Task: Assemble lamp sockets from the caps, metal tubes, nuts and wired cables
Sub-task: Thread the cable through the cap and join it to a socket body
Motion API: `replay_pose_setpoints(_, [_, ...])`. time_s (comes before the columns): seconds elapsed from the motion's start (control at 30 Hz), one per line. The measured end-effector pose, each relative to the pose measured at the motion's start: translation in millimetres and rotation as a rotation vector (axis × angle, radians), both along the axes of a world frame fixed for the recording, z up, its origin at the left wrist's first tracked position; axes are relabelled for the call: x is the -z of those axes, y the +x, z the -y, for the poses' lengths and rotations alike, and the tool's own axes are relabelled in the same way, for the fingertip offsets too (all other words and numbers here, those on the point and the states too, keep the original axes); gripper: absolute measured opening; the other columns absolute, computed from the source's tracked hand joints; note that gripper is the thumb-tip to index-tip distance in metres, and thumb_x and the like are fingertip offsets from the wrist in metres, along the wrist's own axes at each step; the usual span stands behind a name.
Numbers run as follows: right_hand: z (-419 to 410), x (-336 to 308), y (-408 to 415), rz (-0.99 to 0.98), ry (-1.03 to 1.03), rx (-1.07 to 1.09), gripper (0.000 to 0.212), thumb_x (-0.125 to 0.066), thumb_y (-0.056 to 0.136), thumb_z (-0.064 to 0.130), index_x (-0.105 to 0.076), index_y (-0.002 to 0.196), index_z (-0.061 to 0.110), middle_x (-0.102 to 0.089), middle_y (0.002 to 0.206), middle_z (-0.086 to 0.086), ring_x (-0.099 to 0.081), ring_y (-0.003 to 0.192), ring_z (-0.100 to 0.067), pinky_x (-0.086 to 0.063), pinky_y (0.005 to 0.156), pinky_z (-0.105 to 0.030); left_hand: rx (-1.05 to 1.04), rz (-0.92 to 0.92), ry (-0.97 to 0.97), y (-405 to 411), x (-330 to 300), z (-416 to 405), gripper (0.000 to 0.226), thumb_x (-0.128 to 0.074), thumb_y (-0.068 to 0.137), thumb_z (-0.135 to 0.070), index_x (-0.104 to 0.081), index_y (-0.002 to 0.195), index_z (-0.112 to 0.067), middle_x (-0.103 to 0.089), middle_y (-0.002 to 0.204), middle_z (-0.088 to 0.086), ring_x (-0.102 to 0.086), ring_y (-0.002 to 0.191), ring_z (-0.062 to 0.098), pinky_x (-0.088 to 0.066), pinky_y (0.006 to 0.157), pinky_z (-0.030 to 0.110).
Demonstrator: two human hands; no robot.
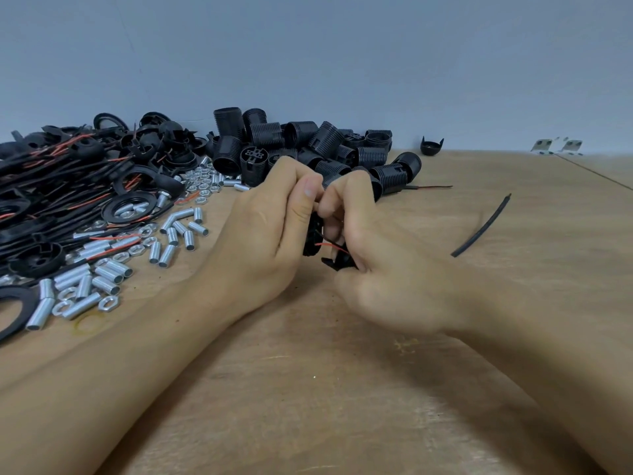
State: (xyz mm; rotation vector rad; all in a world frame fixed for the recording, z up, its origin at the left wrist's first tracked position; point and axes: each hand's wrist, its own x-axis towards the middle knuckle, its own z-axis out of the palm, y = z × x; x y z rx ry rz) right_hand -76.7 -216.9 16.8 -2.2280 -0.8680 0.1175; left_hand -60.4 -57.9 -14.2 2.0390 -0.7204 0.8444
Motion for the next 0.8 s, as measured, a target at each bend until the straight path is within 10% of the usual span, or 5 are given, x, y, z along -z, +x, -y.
replay_pose_setpoints(0.3, [6.0, 1.6, 9.6, 0.045, 0.064, 0.014, 0.046, -0.057, 0.081, -0.010, -0.030, 0.100, 0.021, -0.049, 0.096, -0.013, -0.047, 0.063, -0.009, -0.043, 0.058, -0.032, -0.031, -0.053, -0.022, -2.2, -1.2, 0.1, 0.023, -0.037, 0.106, -0.020, -0.053, 0.091, -0.013, -0.057, 0.068, 0.011, -0.049, 0.060, 0.018, -0.036, 0.054, 0.023])
replay_pose_setpoints(0.47, [6.8, 1.3, 12.8, 0.034, 0.089, 0.021, 0.045, -0.053, 0.080, -0.011, -0.028, 0.100, 0.021, -0.051, 0.094, -0.018, -0.055, 0.079, -0.031, -0.043, 0.066, -0.058, 0.059, -0.151, 0.053, -6.5, -4.5, -1.8, 0.022, -0.054, 0.095, -0.028, -0.062, 0.091, -0.007, -0.063, 0.079, -0.003, -0.058, 0.071, 0.013, -0.042, 0.064, 0.022])
replay_pose_setpoints(0.8, [5.5, 1.7, 11.6, -0.025, 0.092, 0.040, 0.049, -0.056, 0.081, -0.009, -0.028, 0.108, 0.021, -0.053, 0.099, -0.023, -0.053, 0.081, -0.033, -0.044, 0.068, -0.054, 0.112, -0.088, 0.239, -0.7, -7.3, -12.1, 0.005, -0.064, 0.087, -0.010, -0.066, 0.085, -0.006, -0.061, 0.086, 0.003, -0.057, 0.081, 0.014, -0.040, 0.075, 0.021])
